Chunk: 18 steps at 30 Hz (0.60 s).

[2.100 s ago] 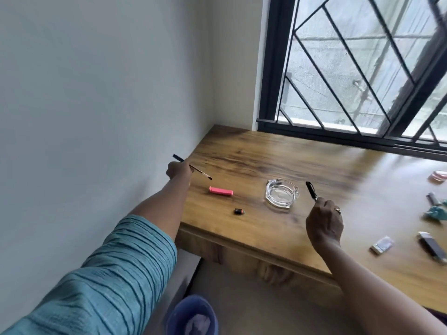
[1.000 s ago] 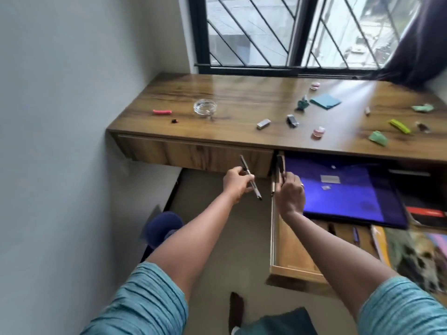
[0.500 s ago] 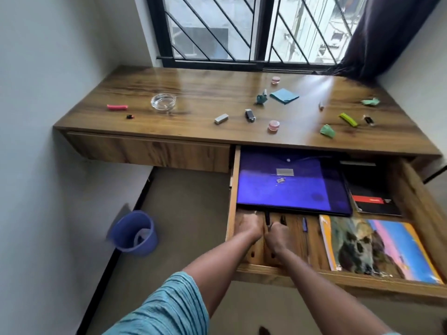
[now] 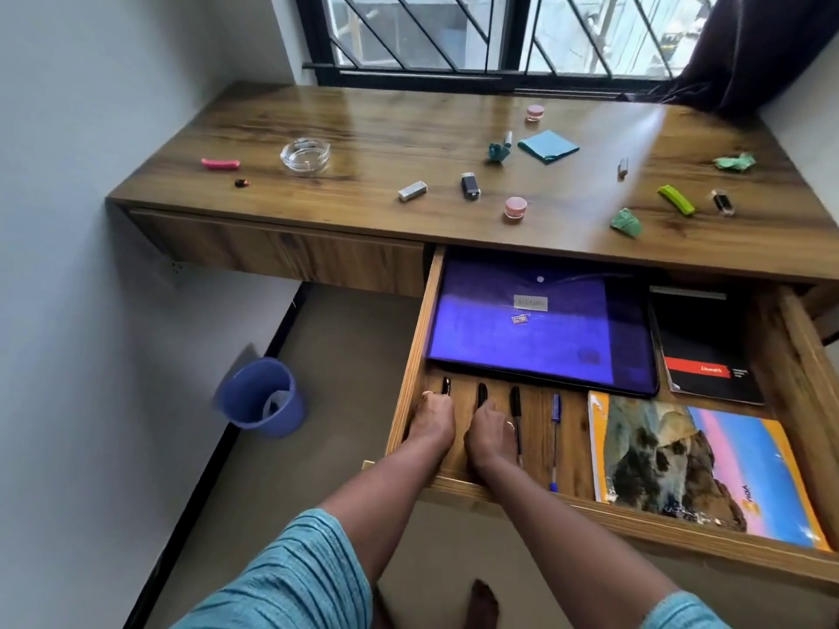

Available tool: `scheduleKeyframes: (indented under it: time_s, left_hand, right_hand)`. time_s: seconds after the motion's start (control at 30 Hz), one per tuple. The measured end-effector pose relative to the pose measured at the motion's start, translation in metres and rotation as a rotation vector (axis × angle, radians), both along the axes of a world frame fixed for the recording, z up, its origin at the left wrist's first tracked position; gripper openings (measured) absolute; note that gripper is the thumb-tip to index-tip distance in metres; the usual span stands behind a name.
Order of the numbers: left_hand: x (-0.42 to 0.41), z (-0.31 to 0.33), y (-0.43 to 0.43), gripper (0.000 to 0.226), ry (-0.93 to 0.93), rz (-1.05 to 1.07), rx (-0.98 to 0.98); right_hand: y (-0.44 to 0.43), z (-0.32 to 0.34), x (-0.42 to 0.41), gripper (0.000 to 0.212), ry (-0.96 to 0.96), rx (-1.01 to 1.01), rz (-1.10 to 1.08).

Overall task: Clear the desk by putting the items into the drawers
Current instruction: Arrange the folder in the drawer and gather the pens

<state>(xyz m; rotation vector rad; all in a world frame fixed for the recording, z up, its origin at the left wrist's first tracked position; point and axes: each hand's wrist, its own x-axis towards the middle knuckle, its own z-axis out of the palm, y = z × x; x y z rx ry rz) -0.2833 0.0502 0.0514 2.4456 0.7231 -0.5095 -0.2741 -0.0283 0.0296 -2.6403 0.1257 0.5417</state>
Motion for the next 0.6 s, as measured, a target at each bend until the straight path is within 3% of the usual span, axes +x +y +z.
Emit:
scheduleKeyframes:
  time_s: [0.17, 0.3, 0.4, 0.5, 0.6]
  left_hand:
    - [-0.011, 0.013, 0.004, 0.031, -0.070, -0.213, 0.111]
    - [-0.023, 0.029, 0.008, 0.032, -0.097, -0.549, 0.130]
    - [-0.035, 0.046, 0.016, 0.050, -0.134, -0.973, 0.272]
    - [-0.042, 0.056, 0.019, 0.052, -0.085, -1.318, 0.411]
    - [-0.041, 0.059, 0.017, 0.045, -0.070, -1.445, 0.488]
  right_hand:
    - [-0.006, 0.013, -0.003, 0.023, -0.067, -0.011, -0.009]
    - [-0.022, 0.021, 0.002, 0.019, -0.208, 0.077, 0.125]
    - [-0.041, 0.025, 0.013, 0.013, -0.212, 0.166, 0.304]
    - [-0.062, 0.037, 0.015, 0.020, -0.171, 0.220, 0.527]
    - [-0.082, 0.041, 0.011, 0.034, -0.261, 0.092, 0.777]
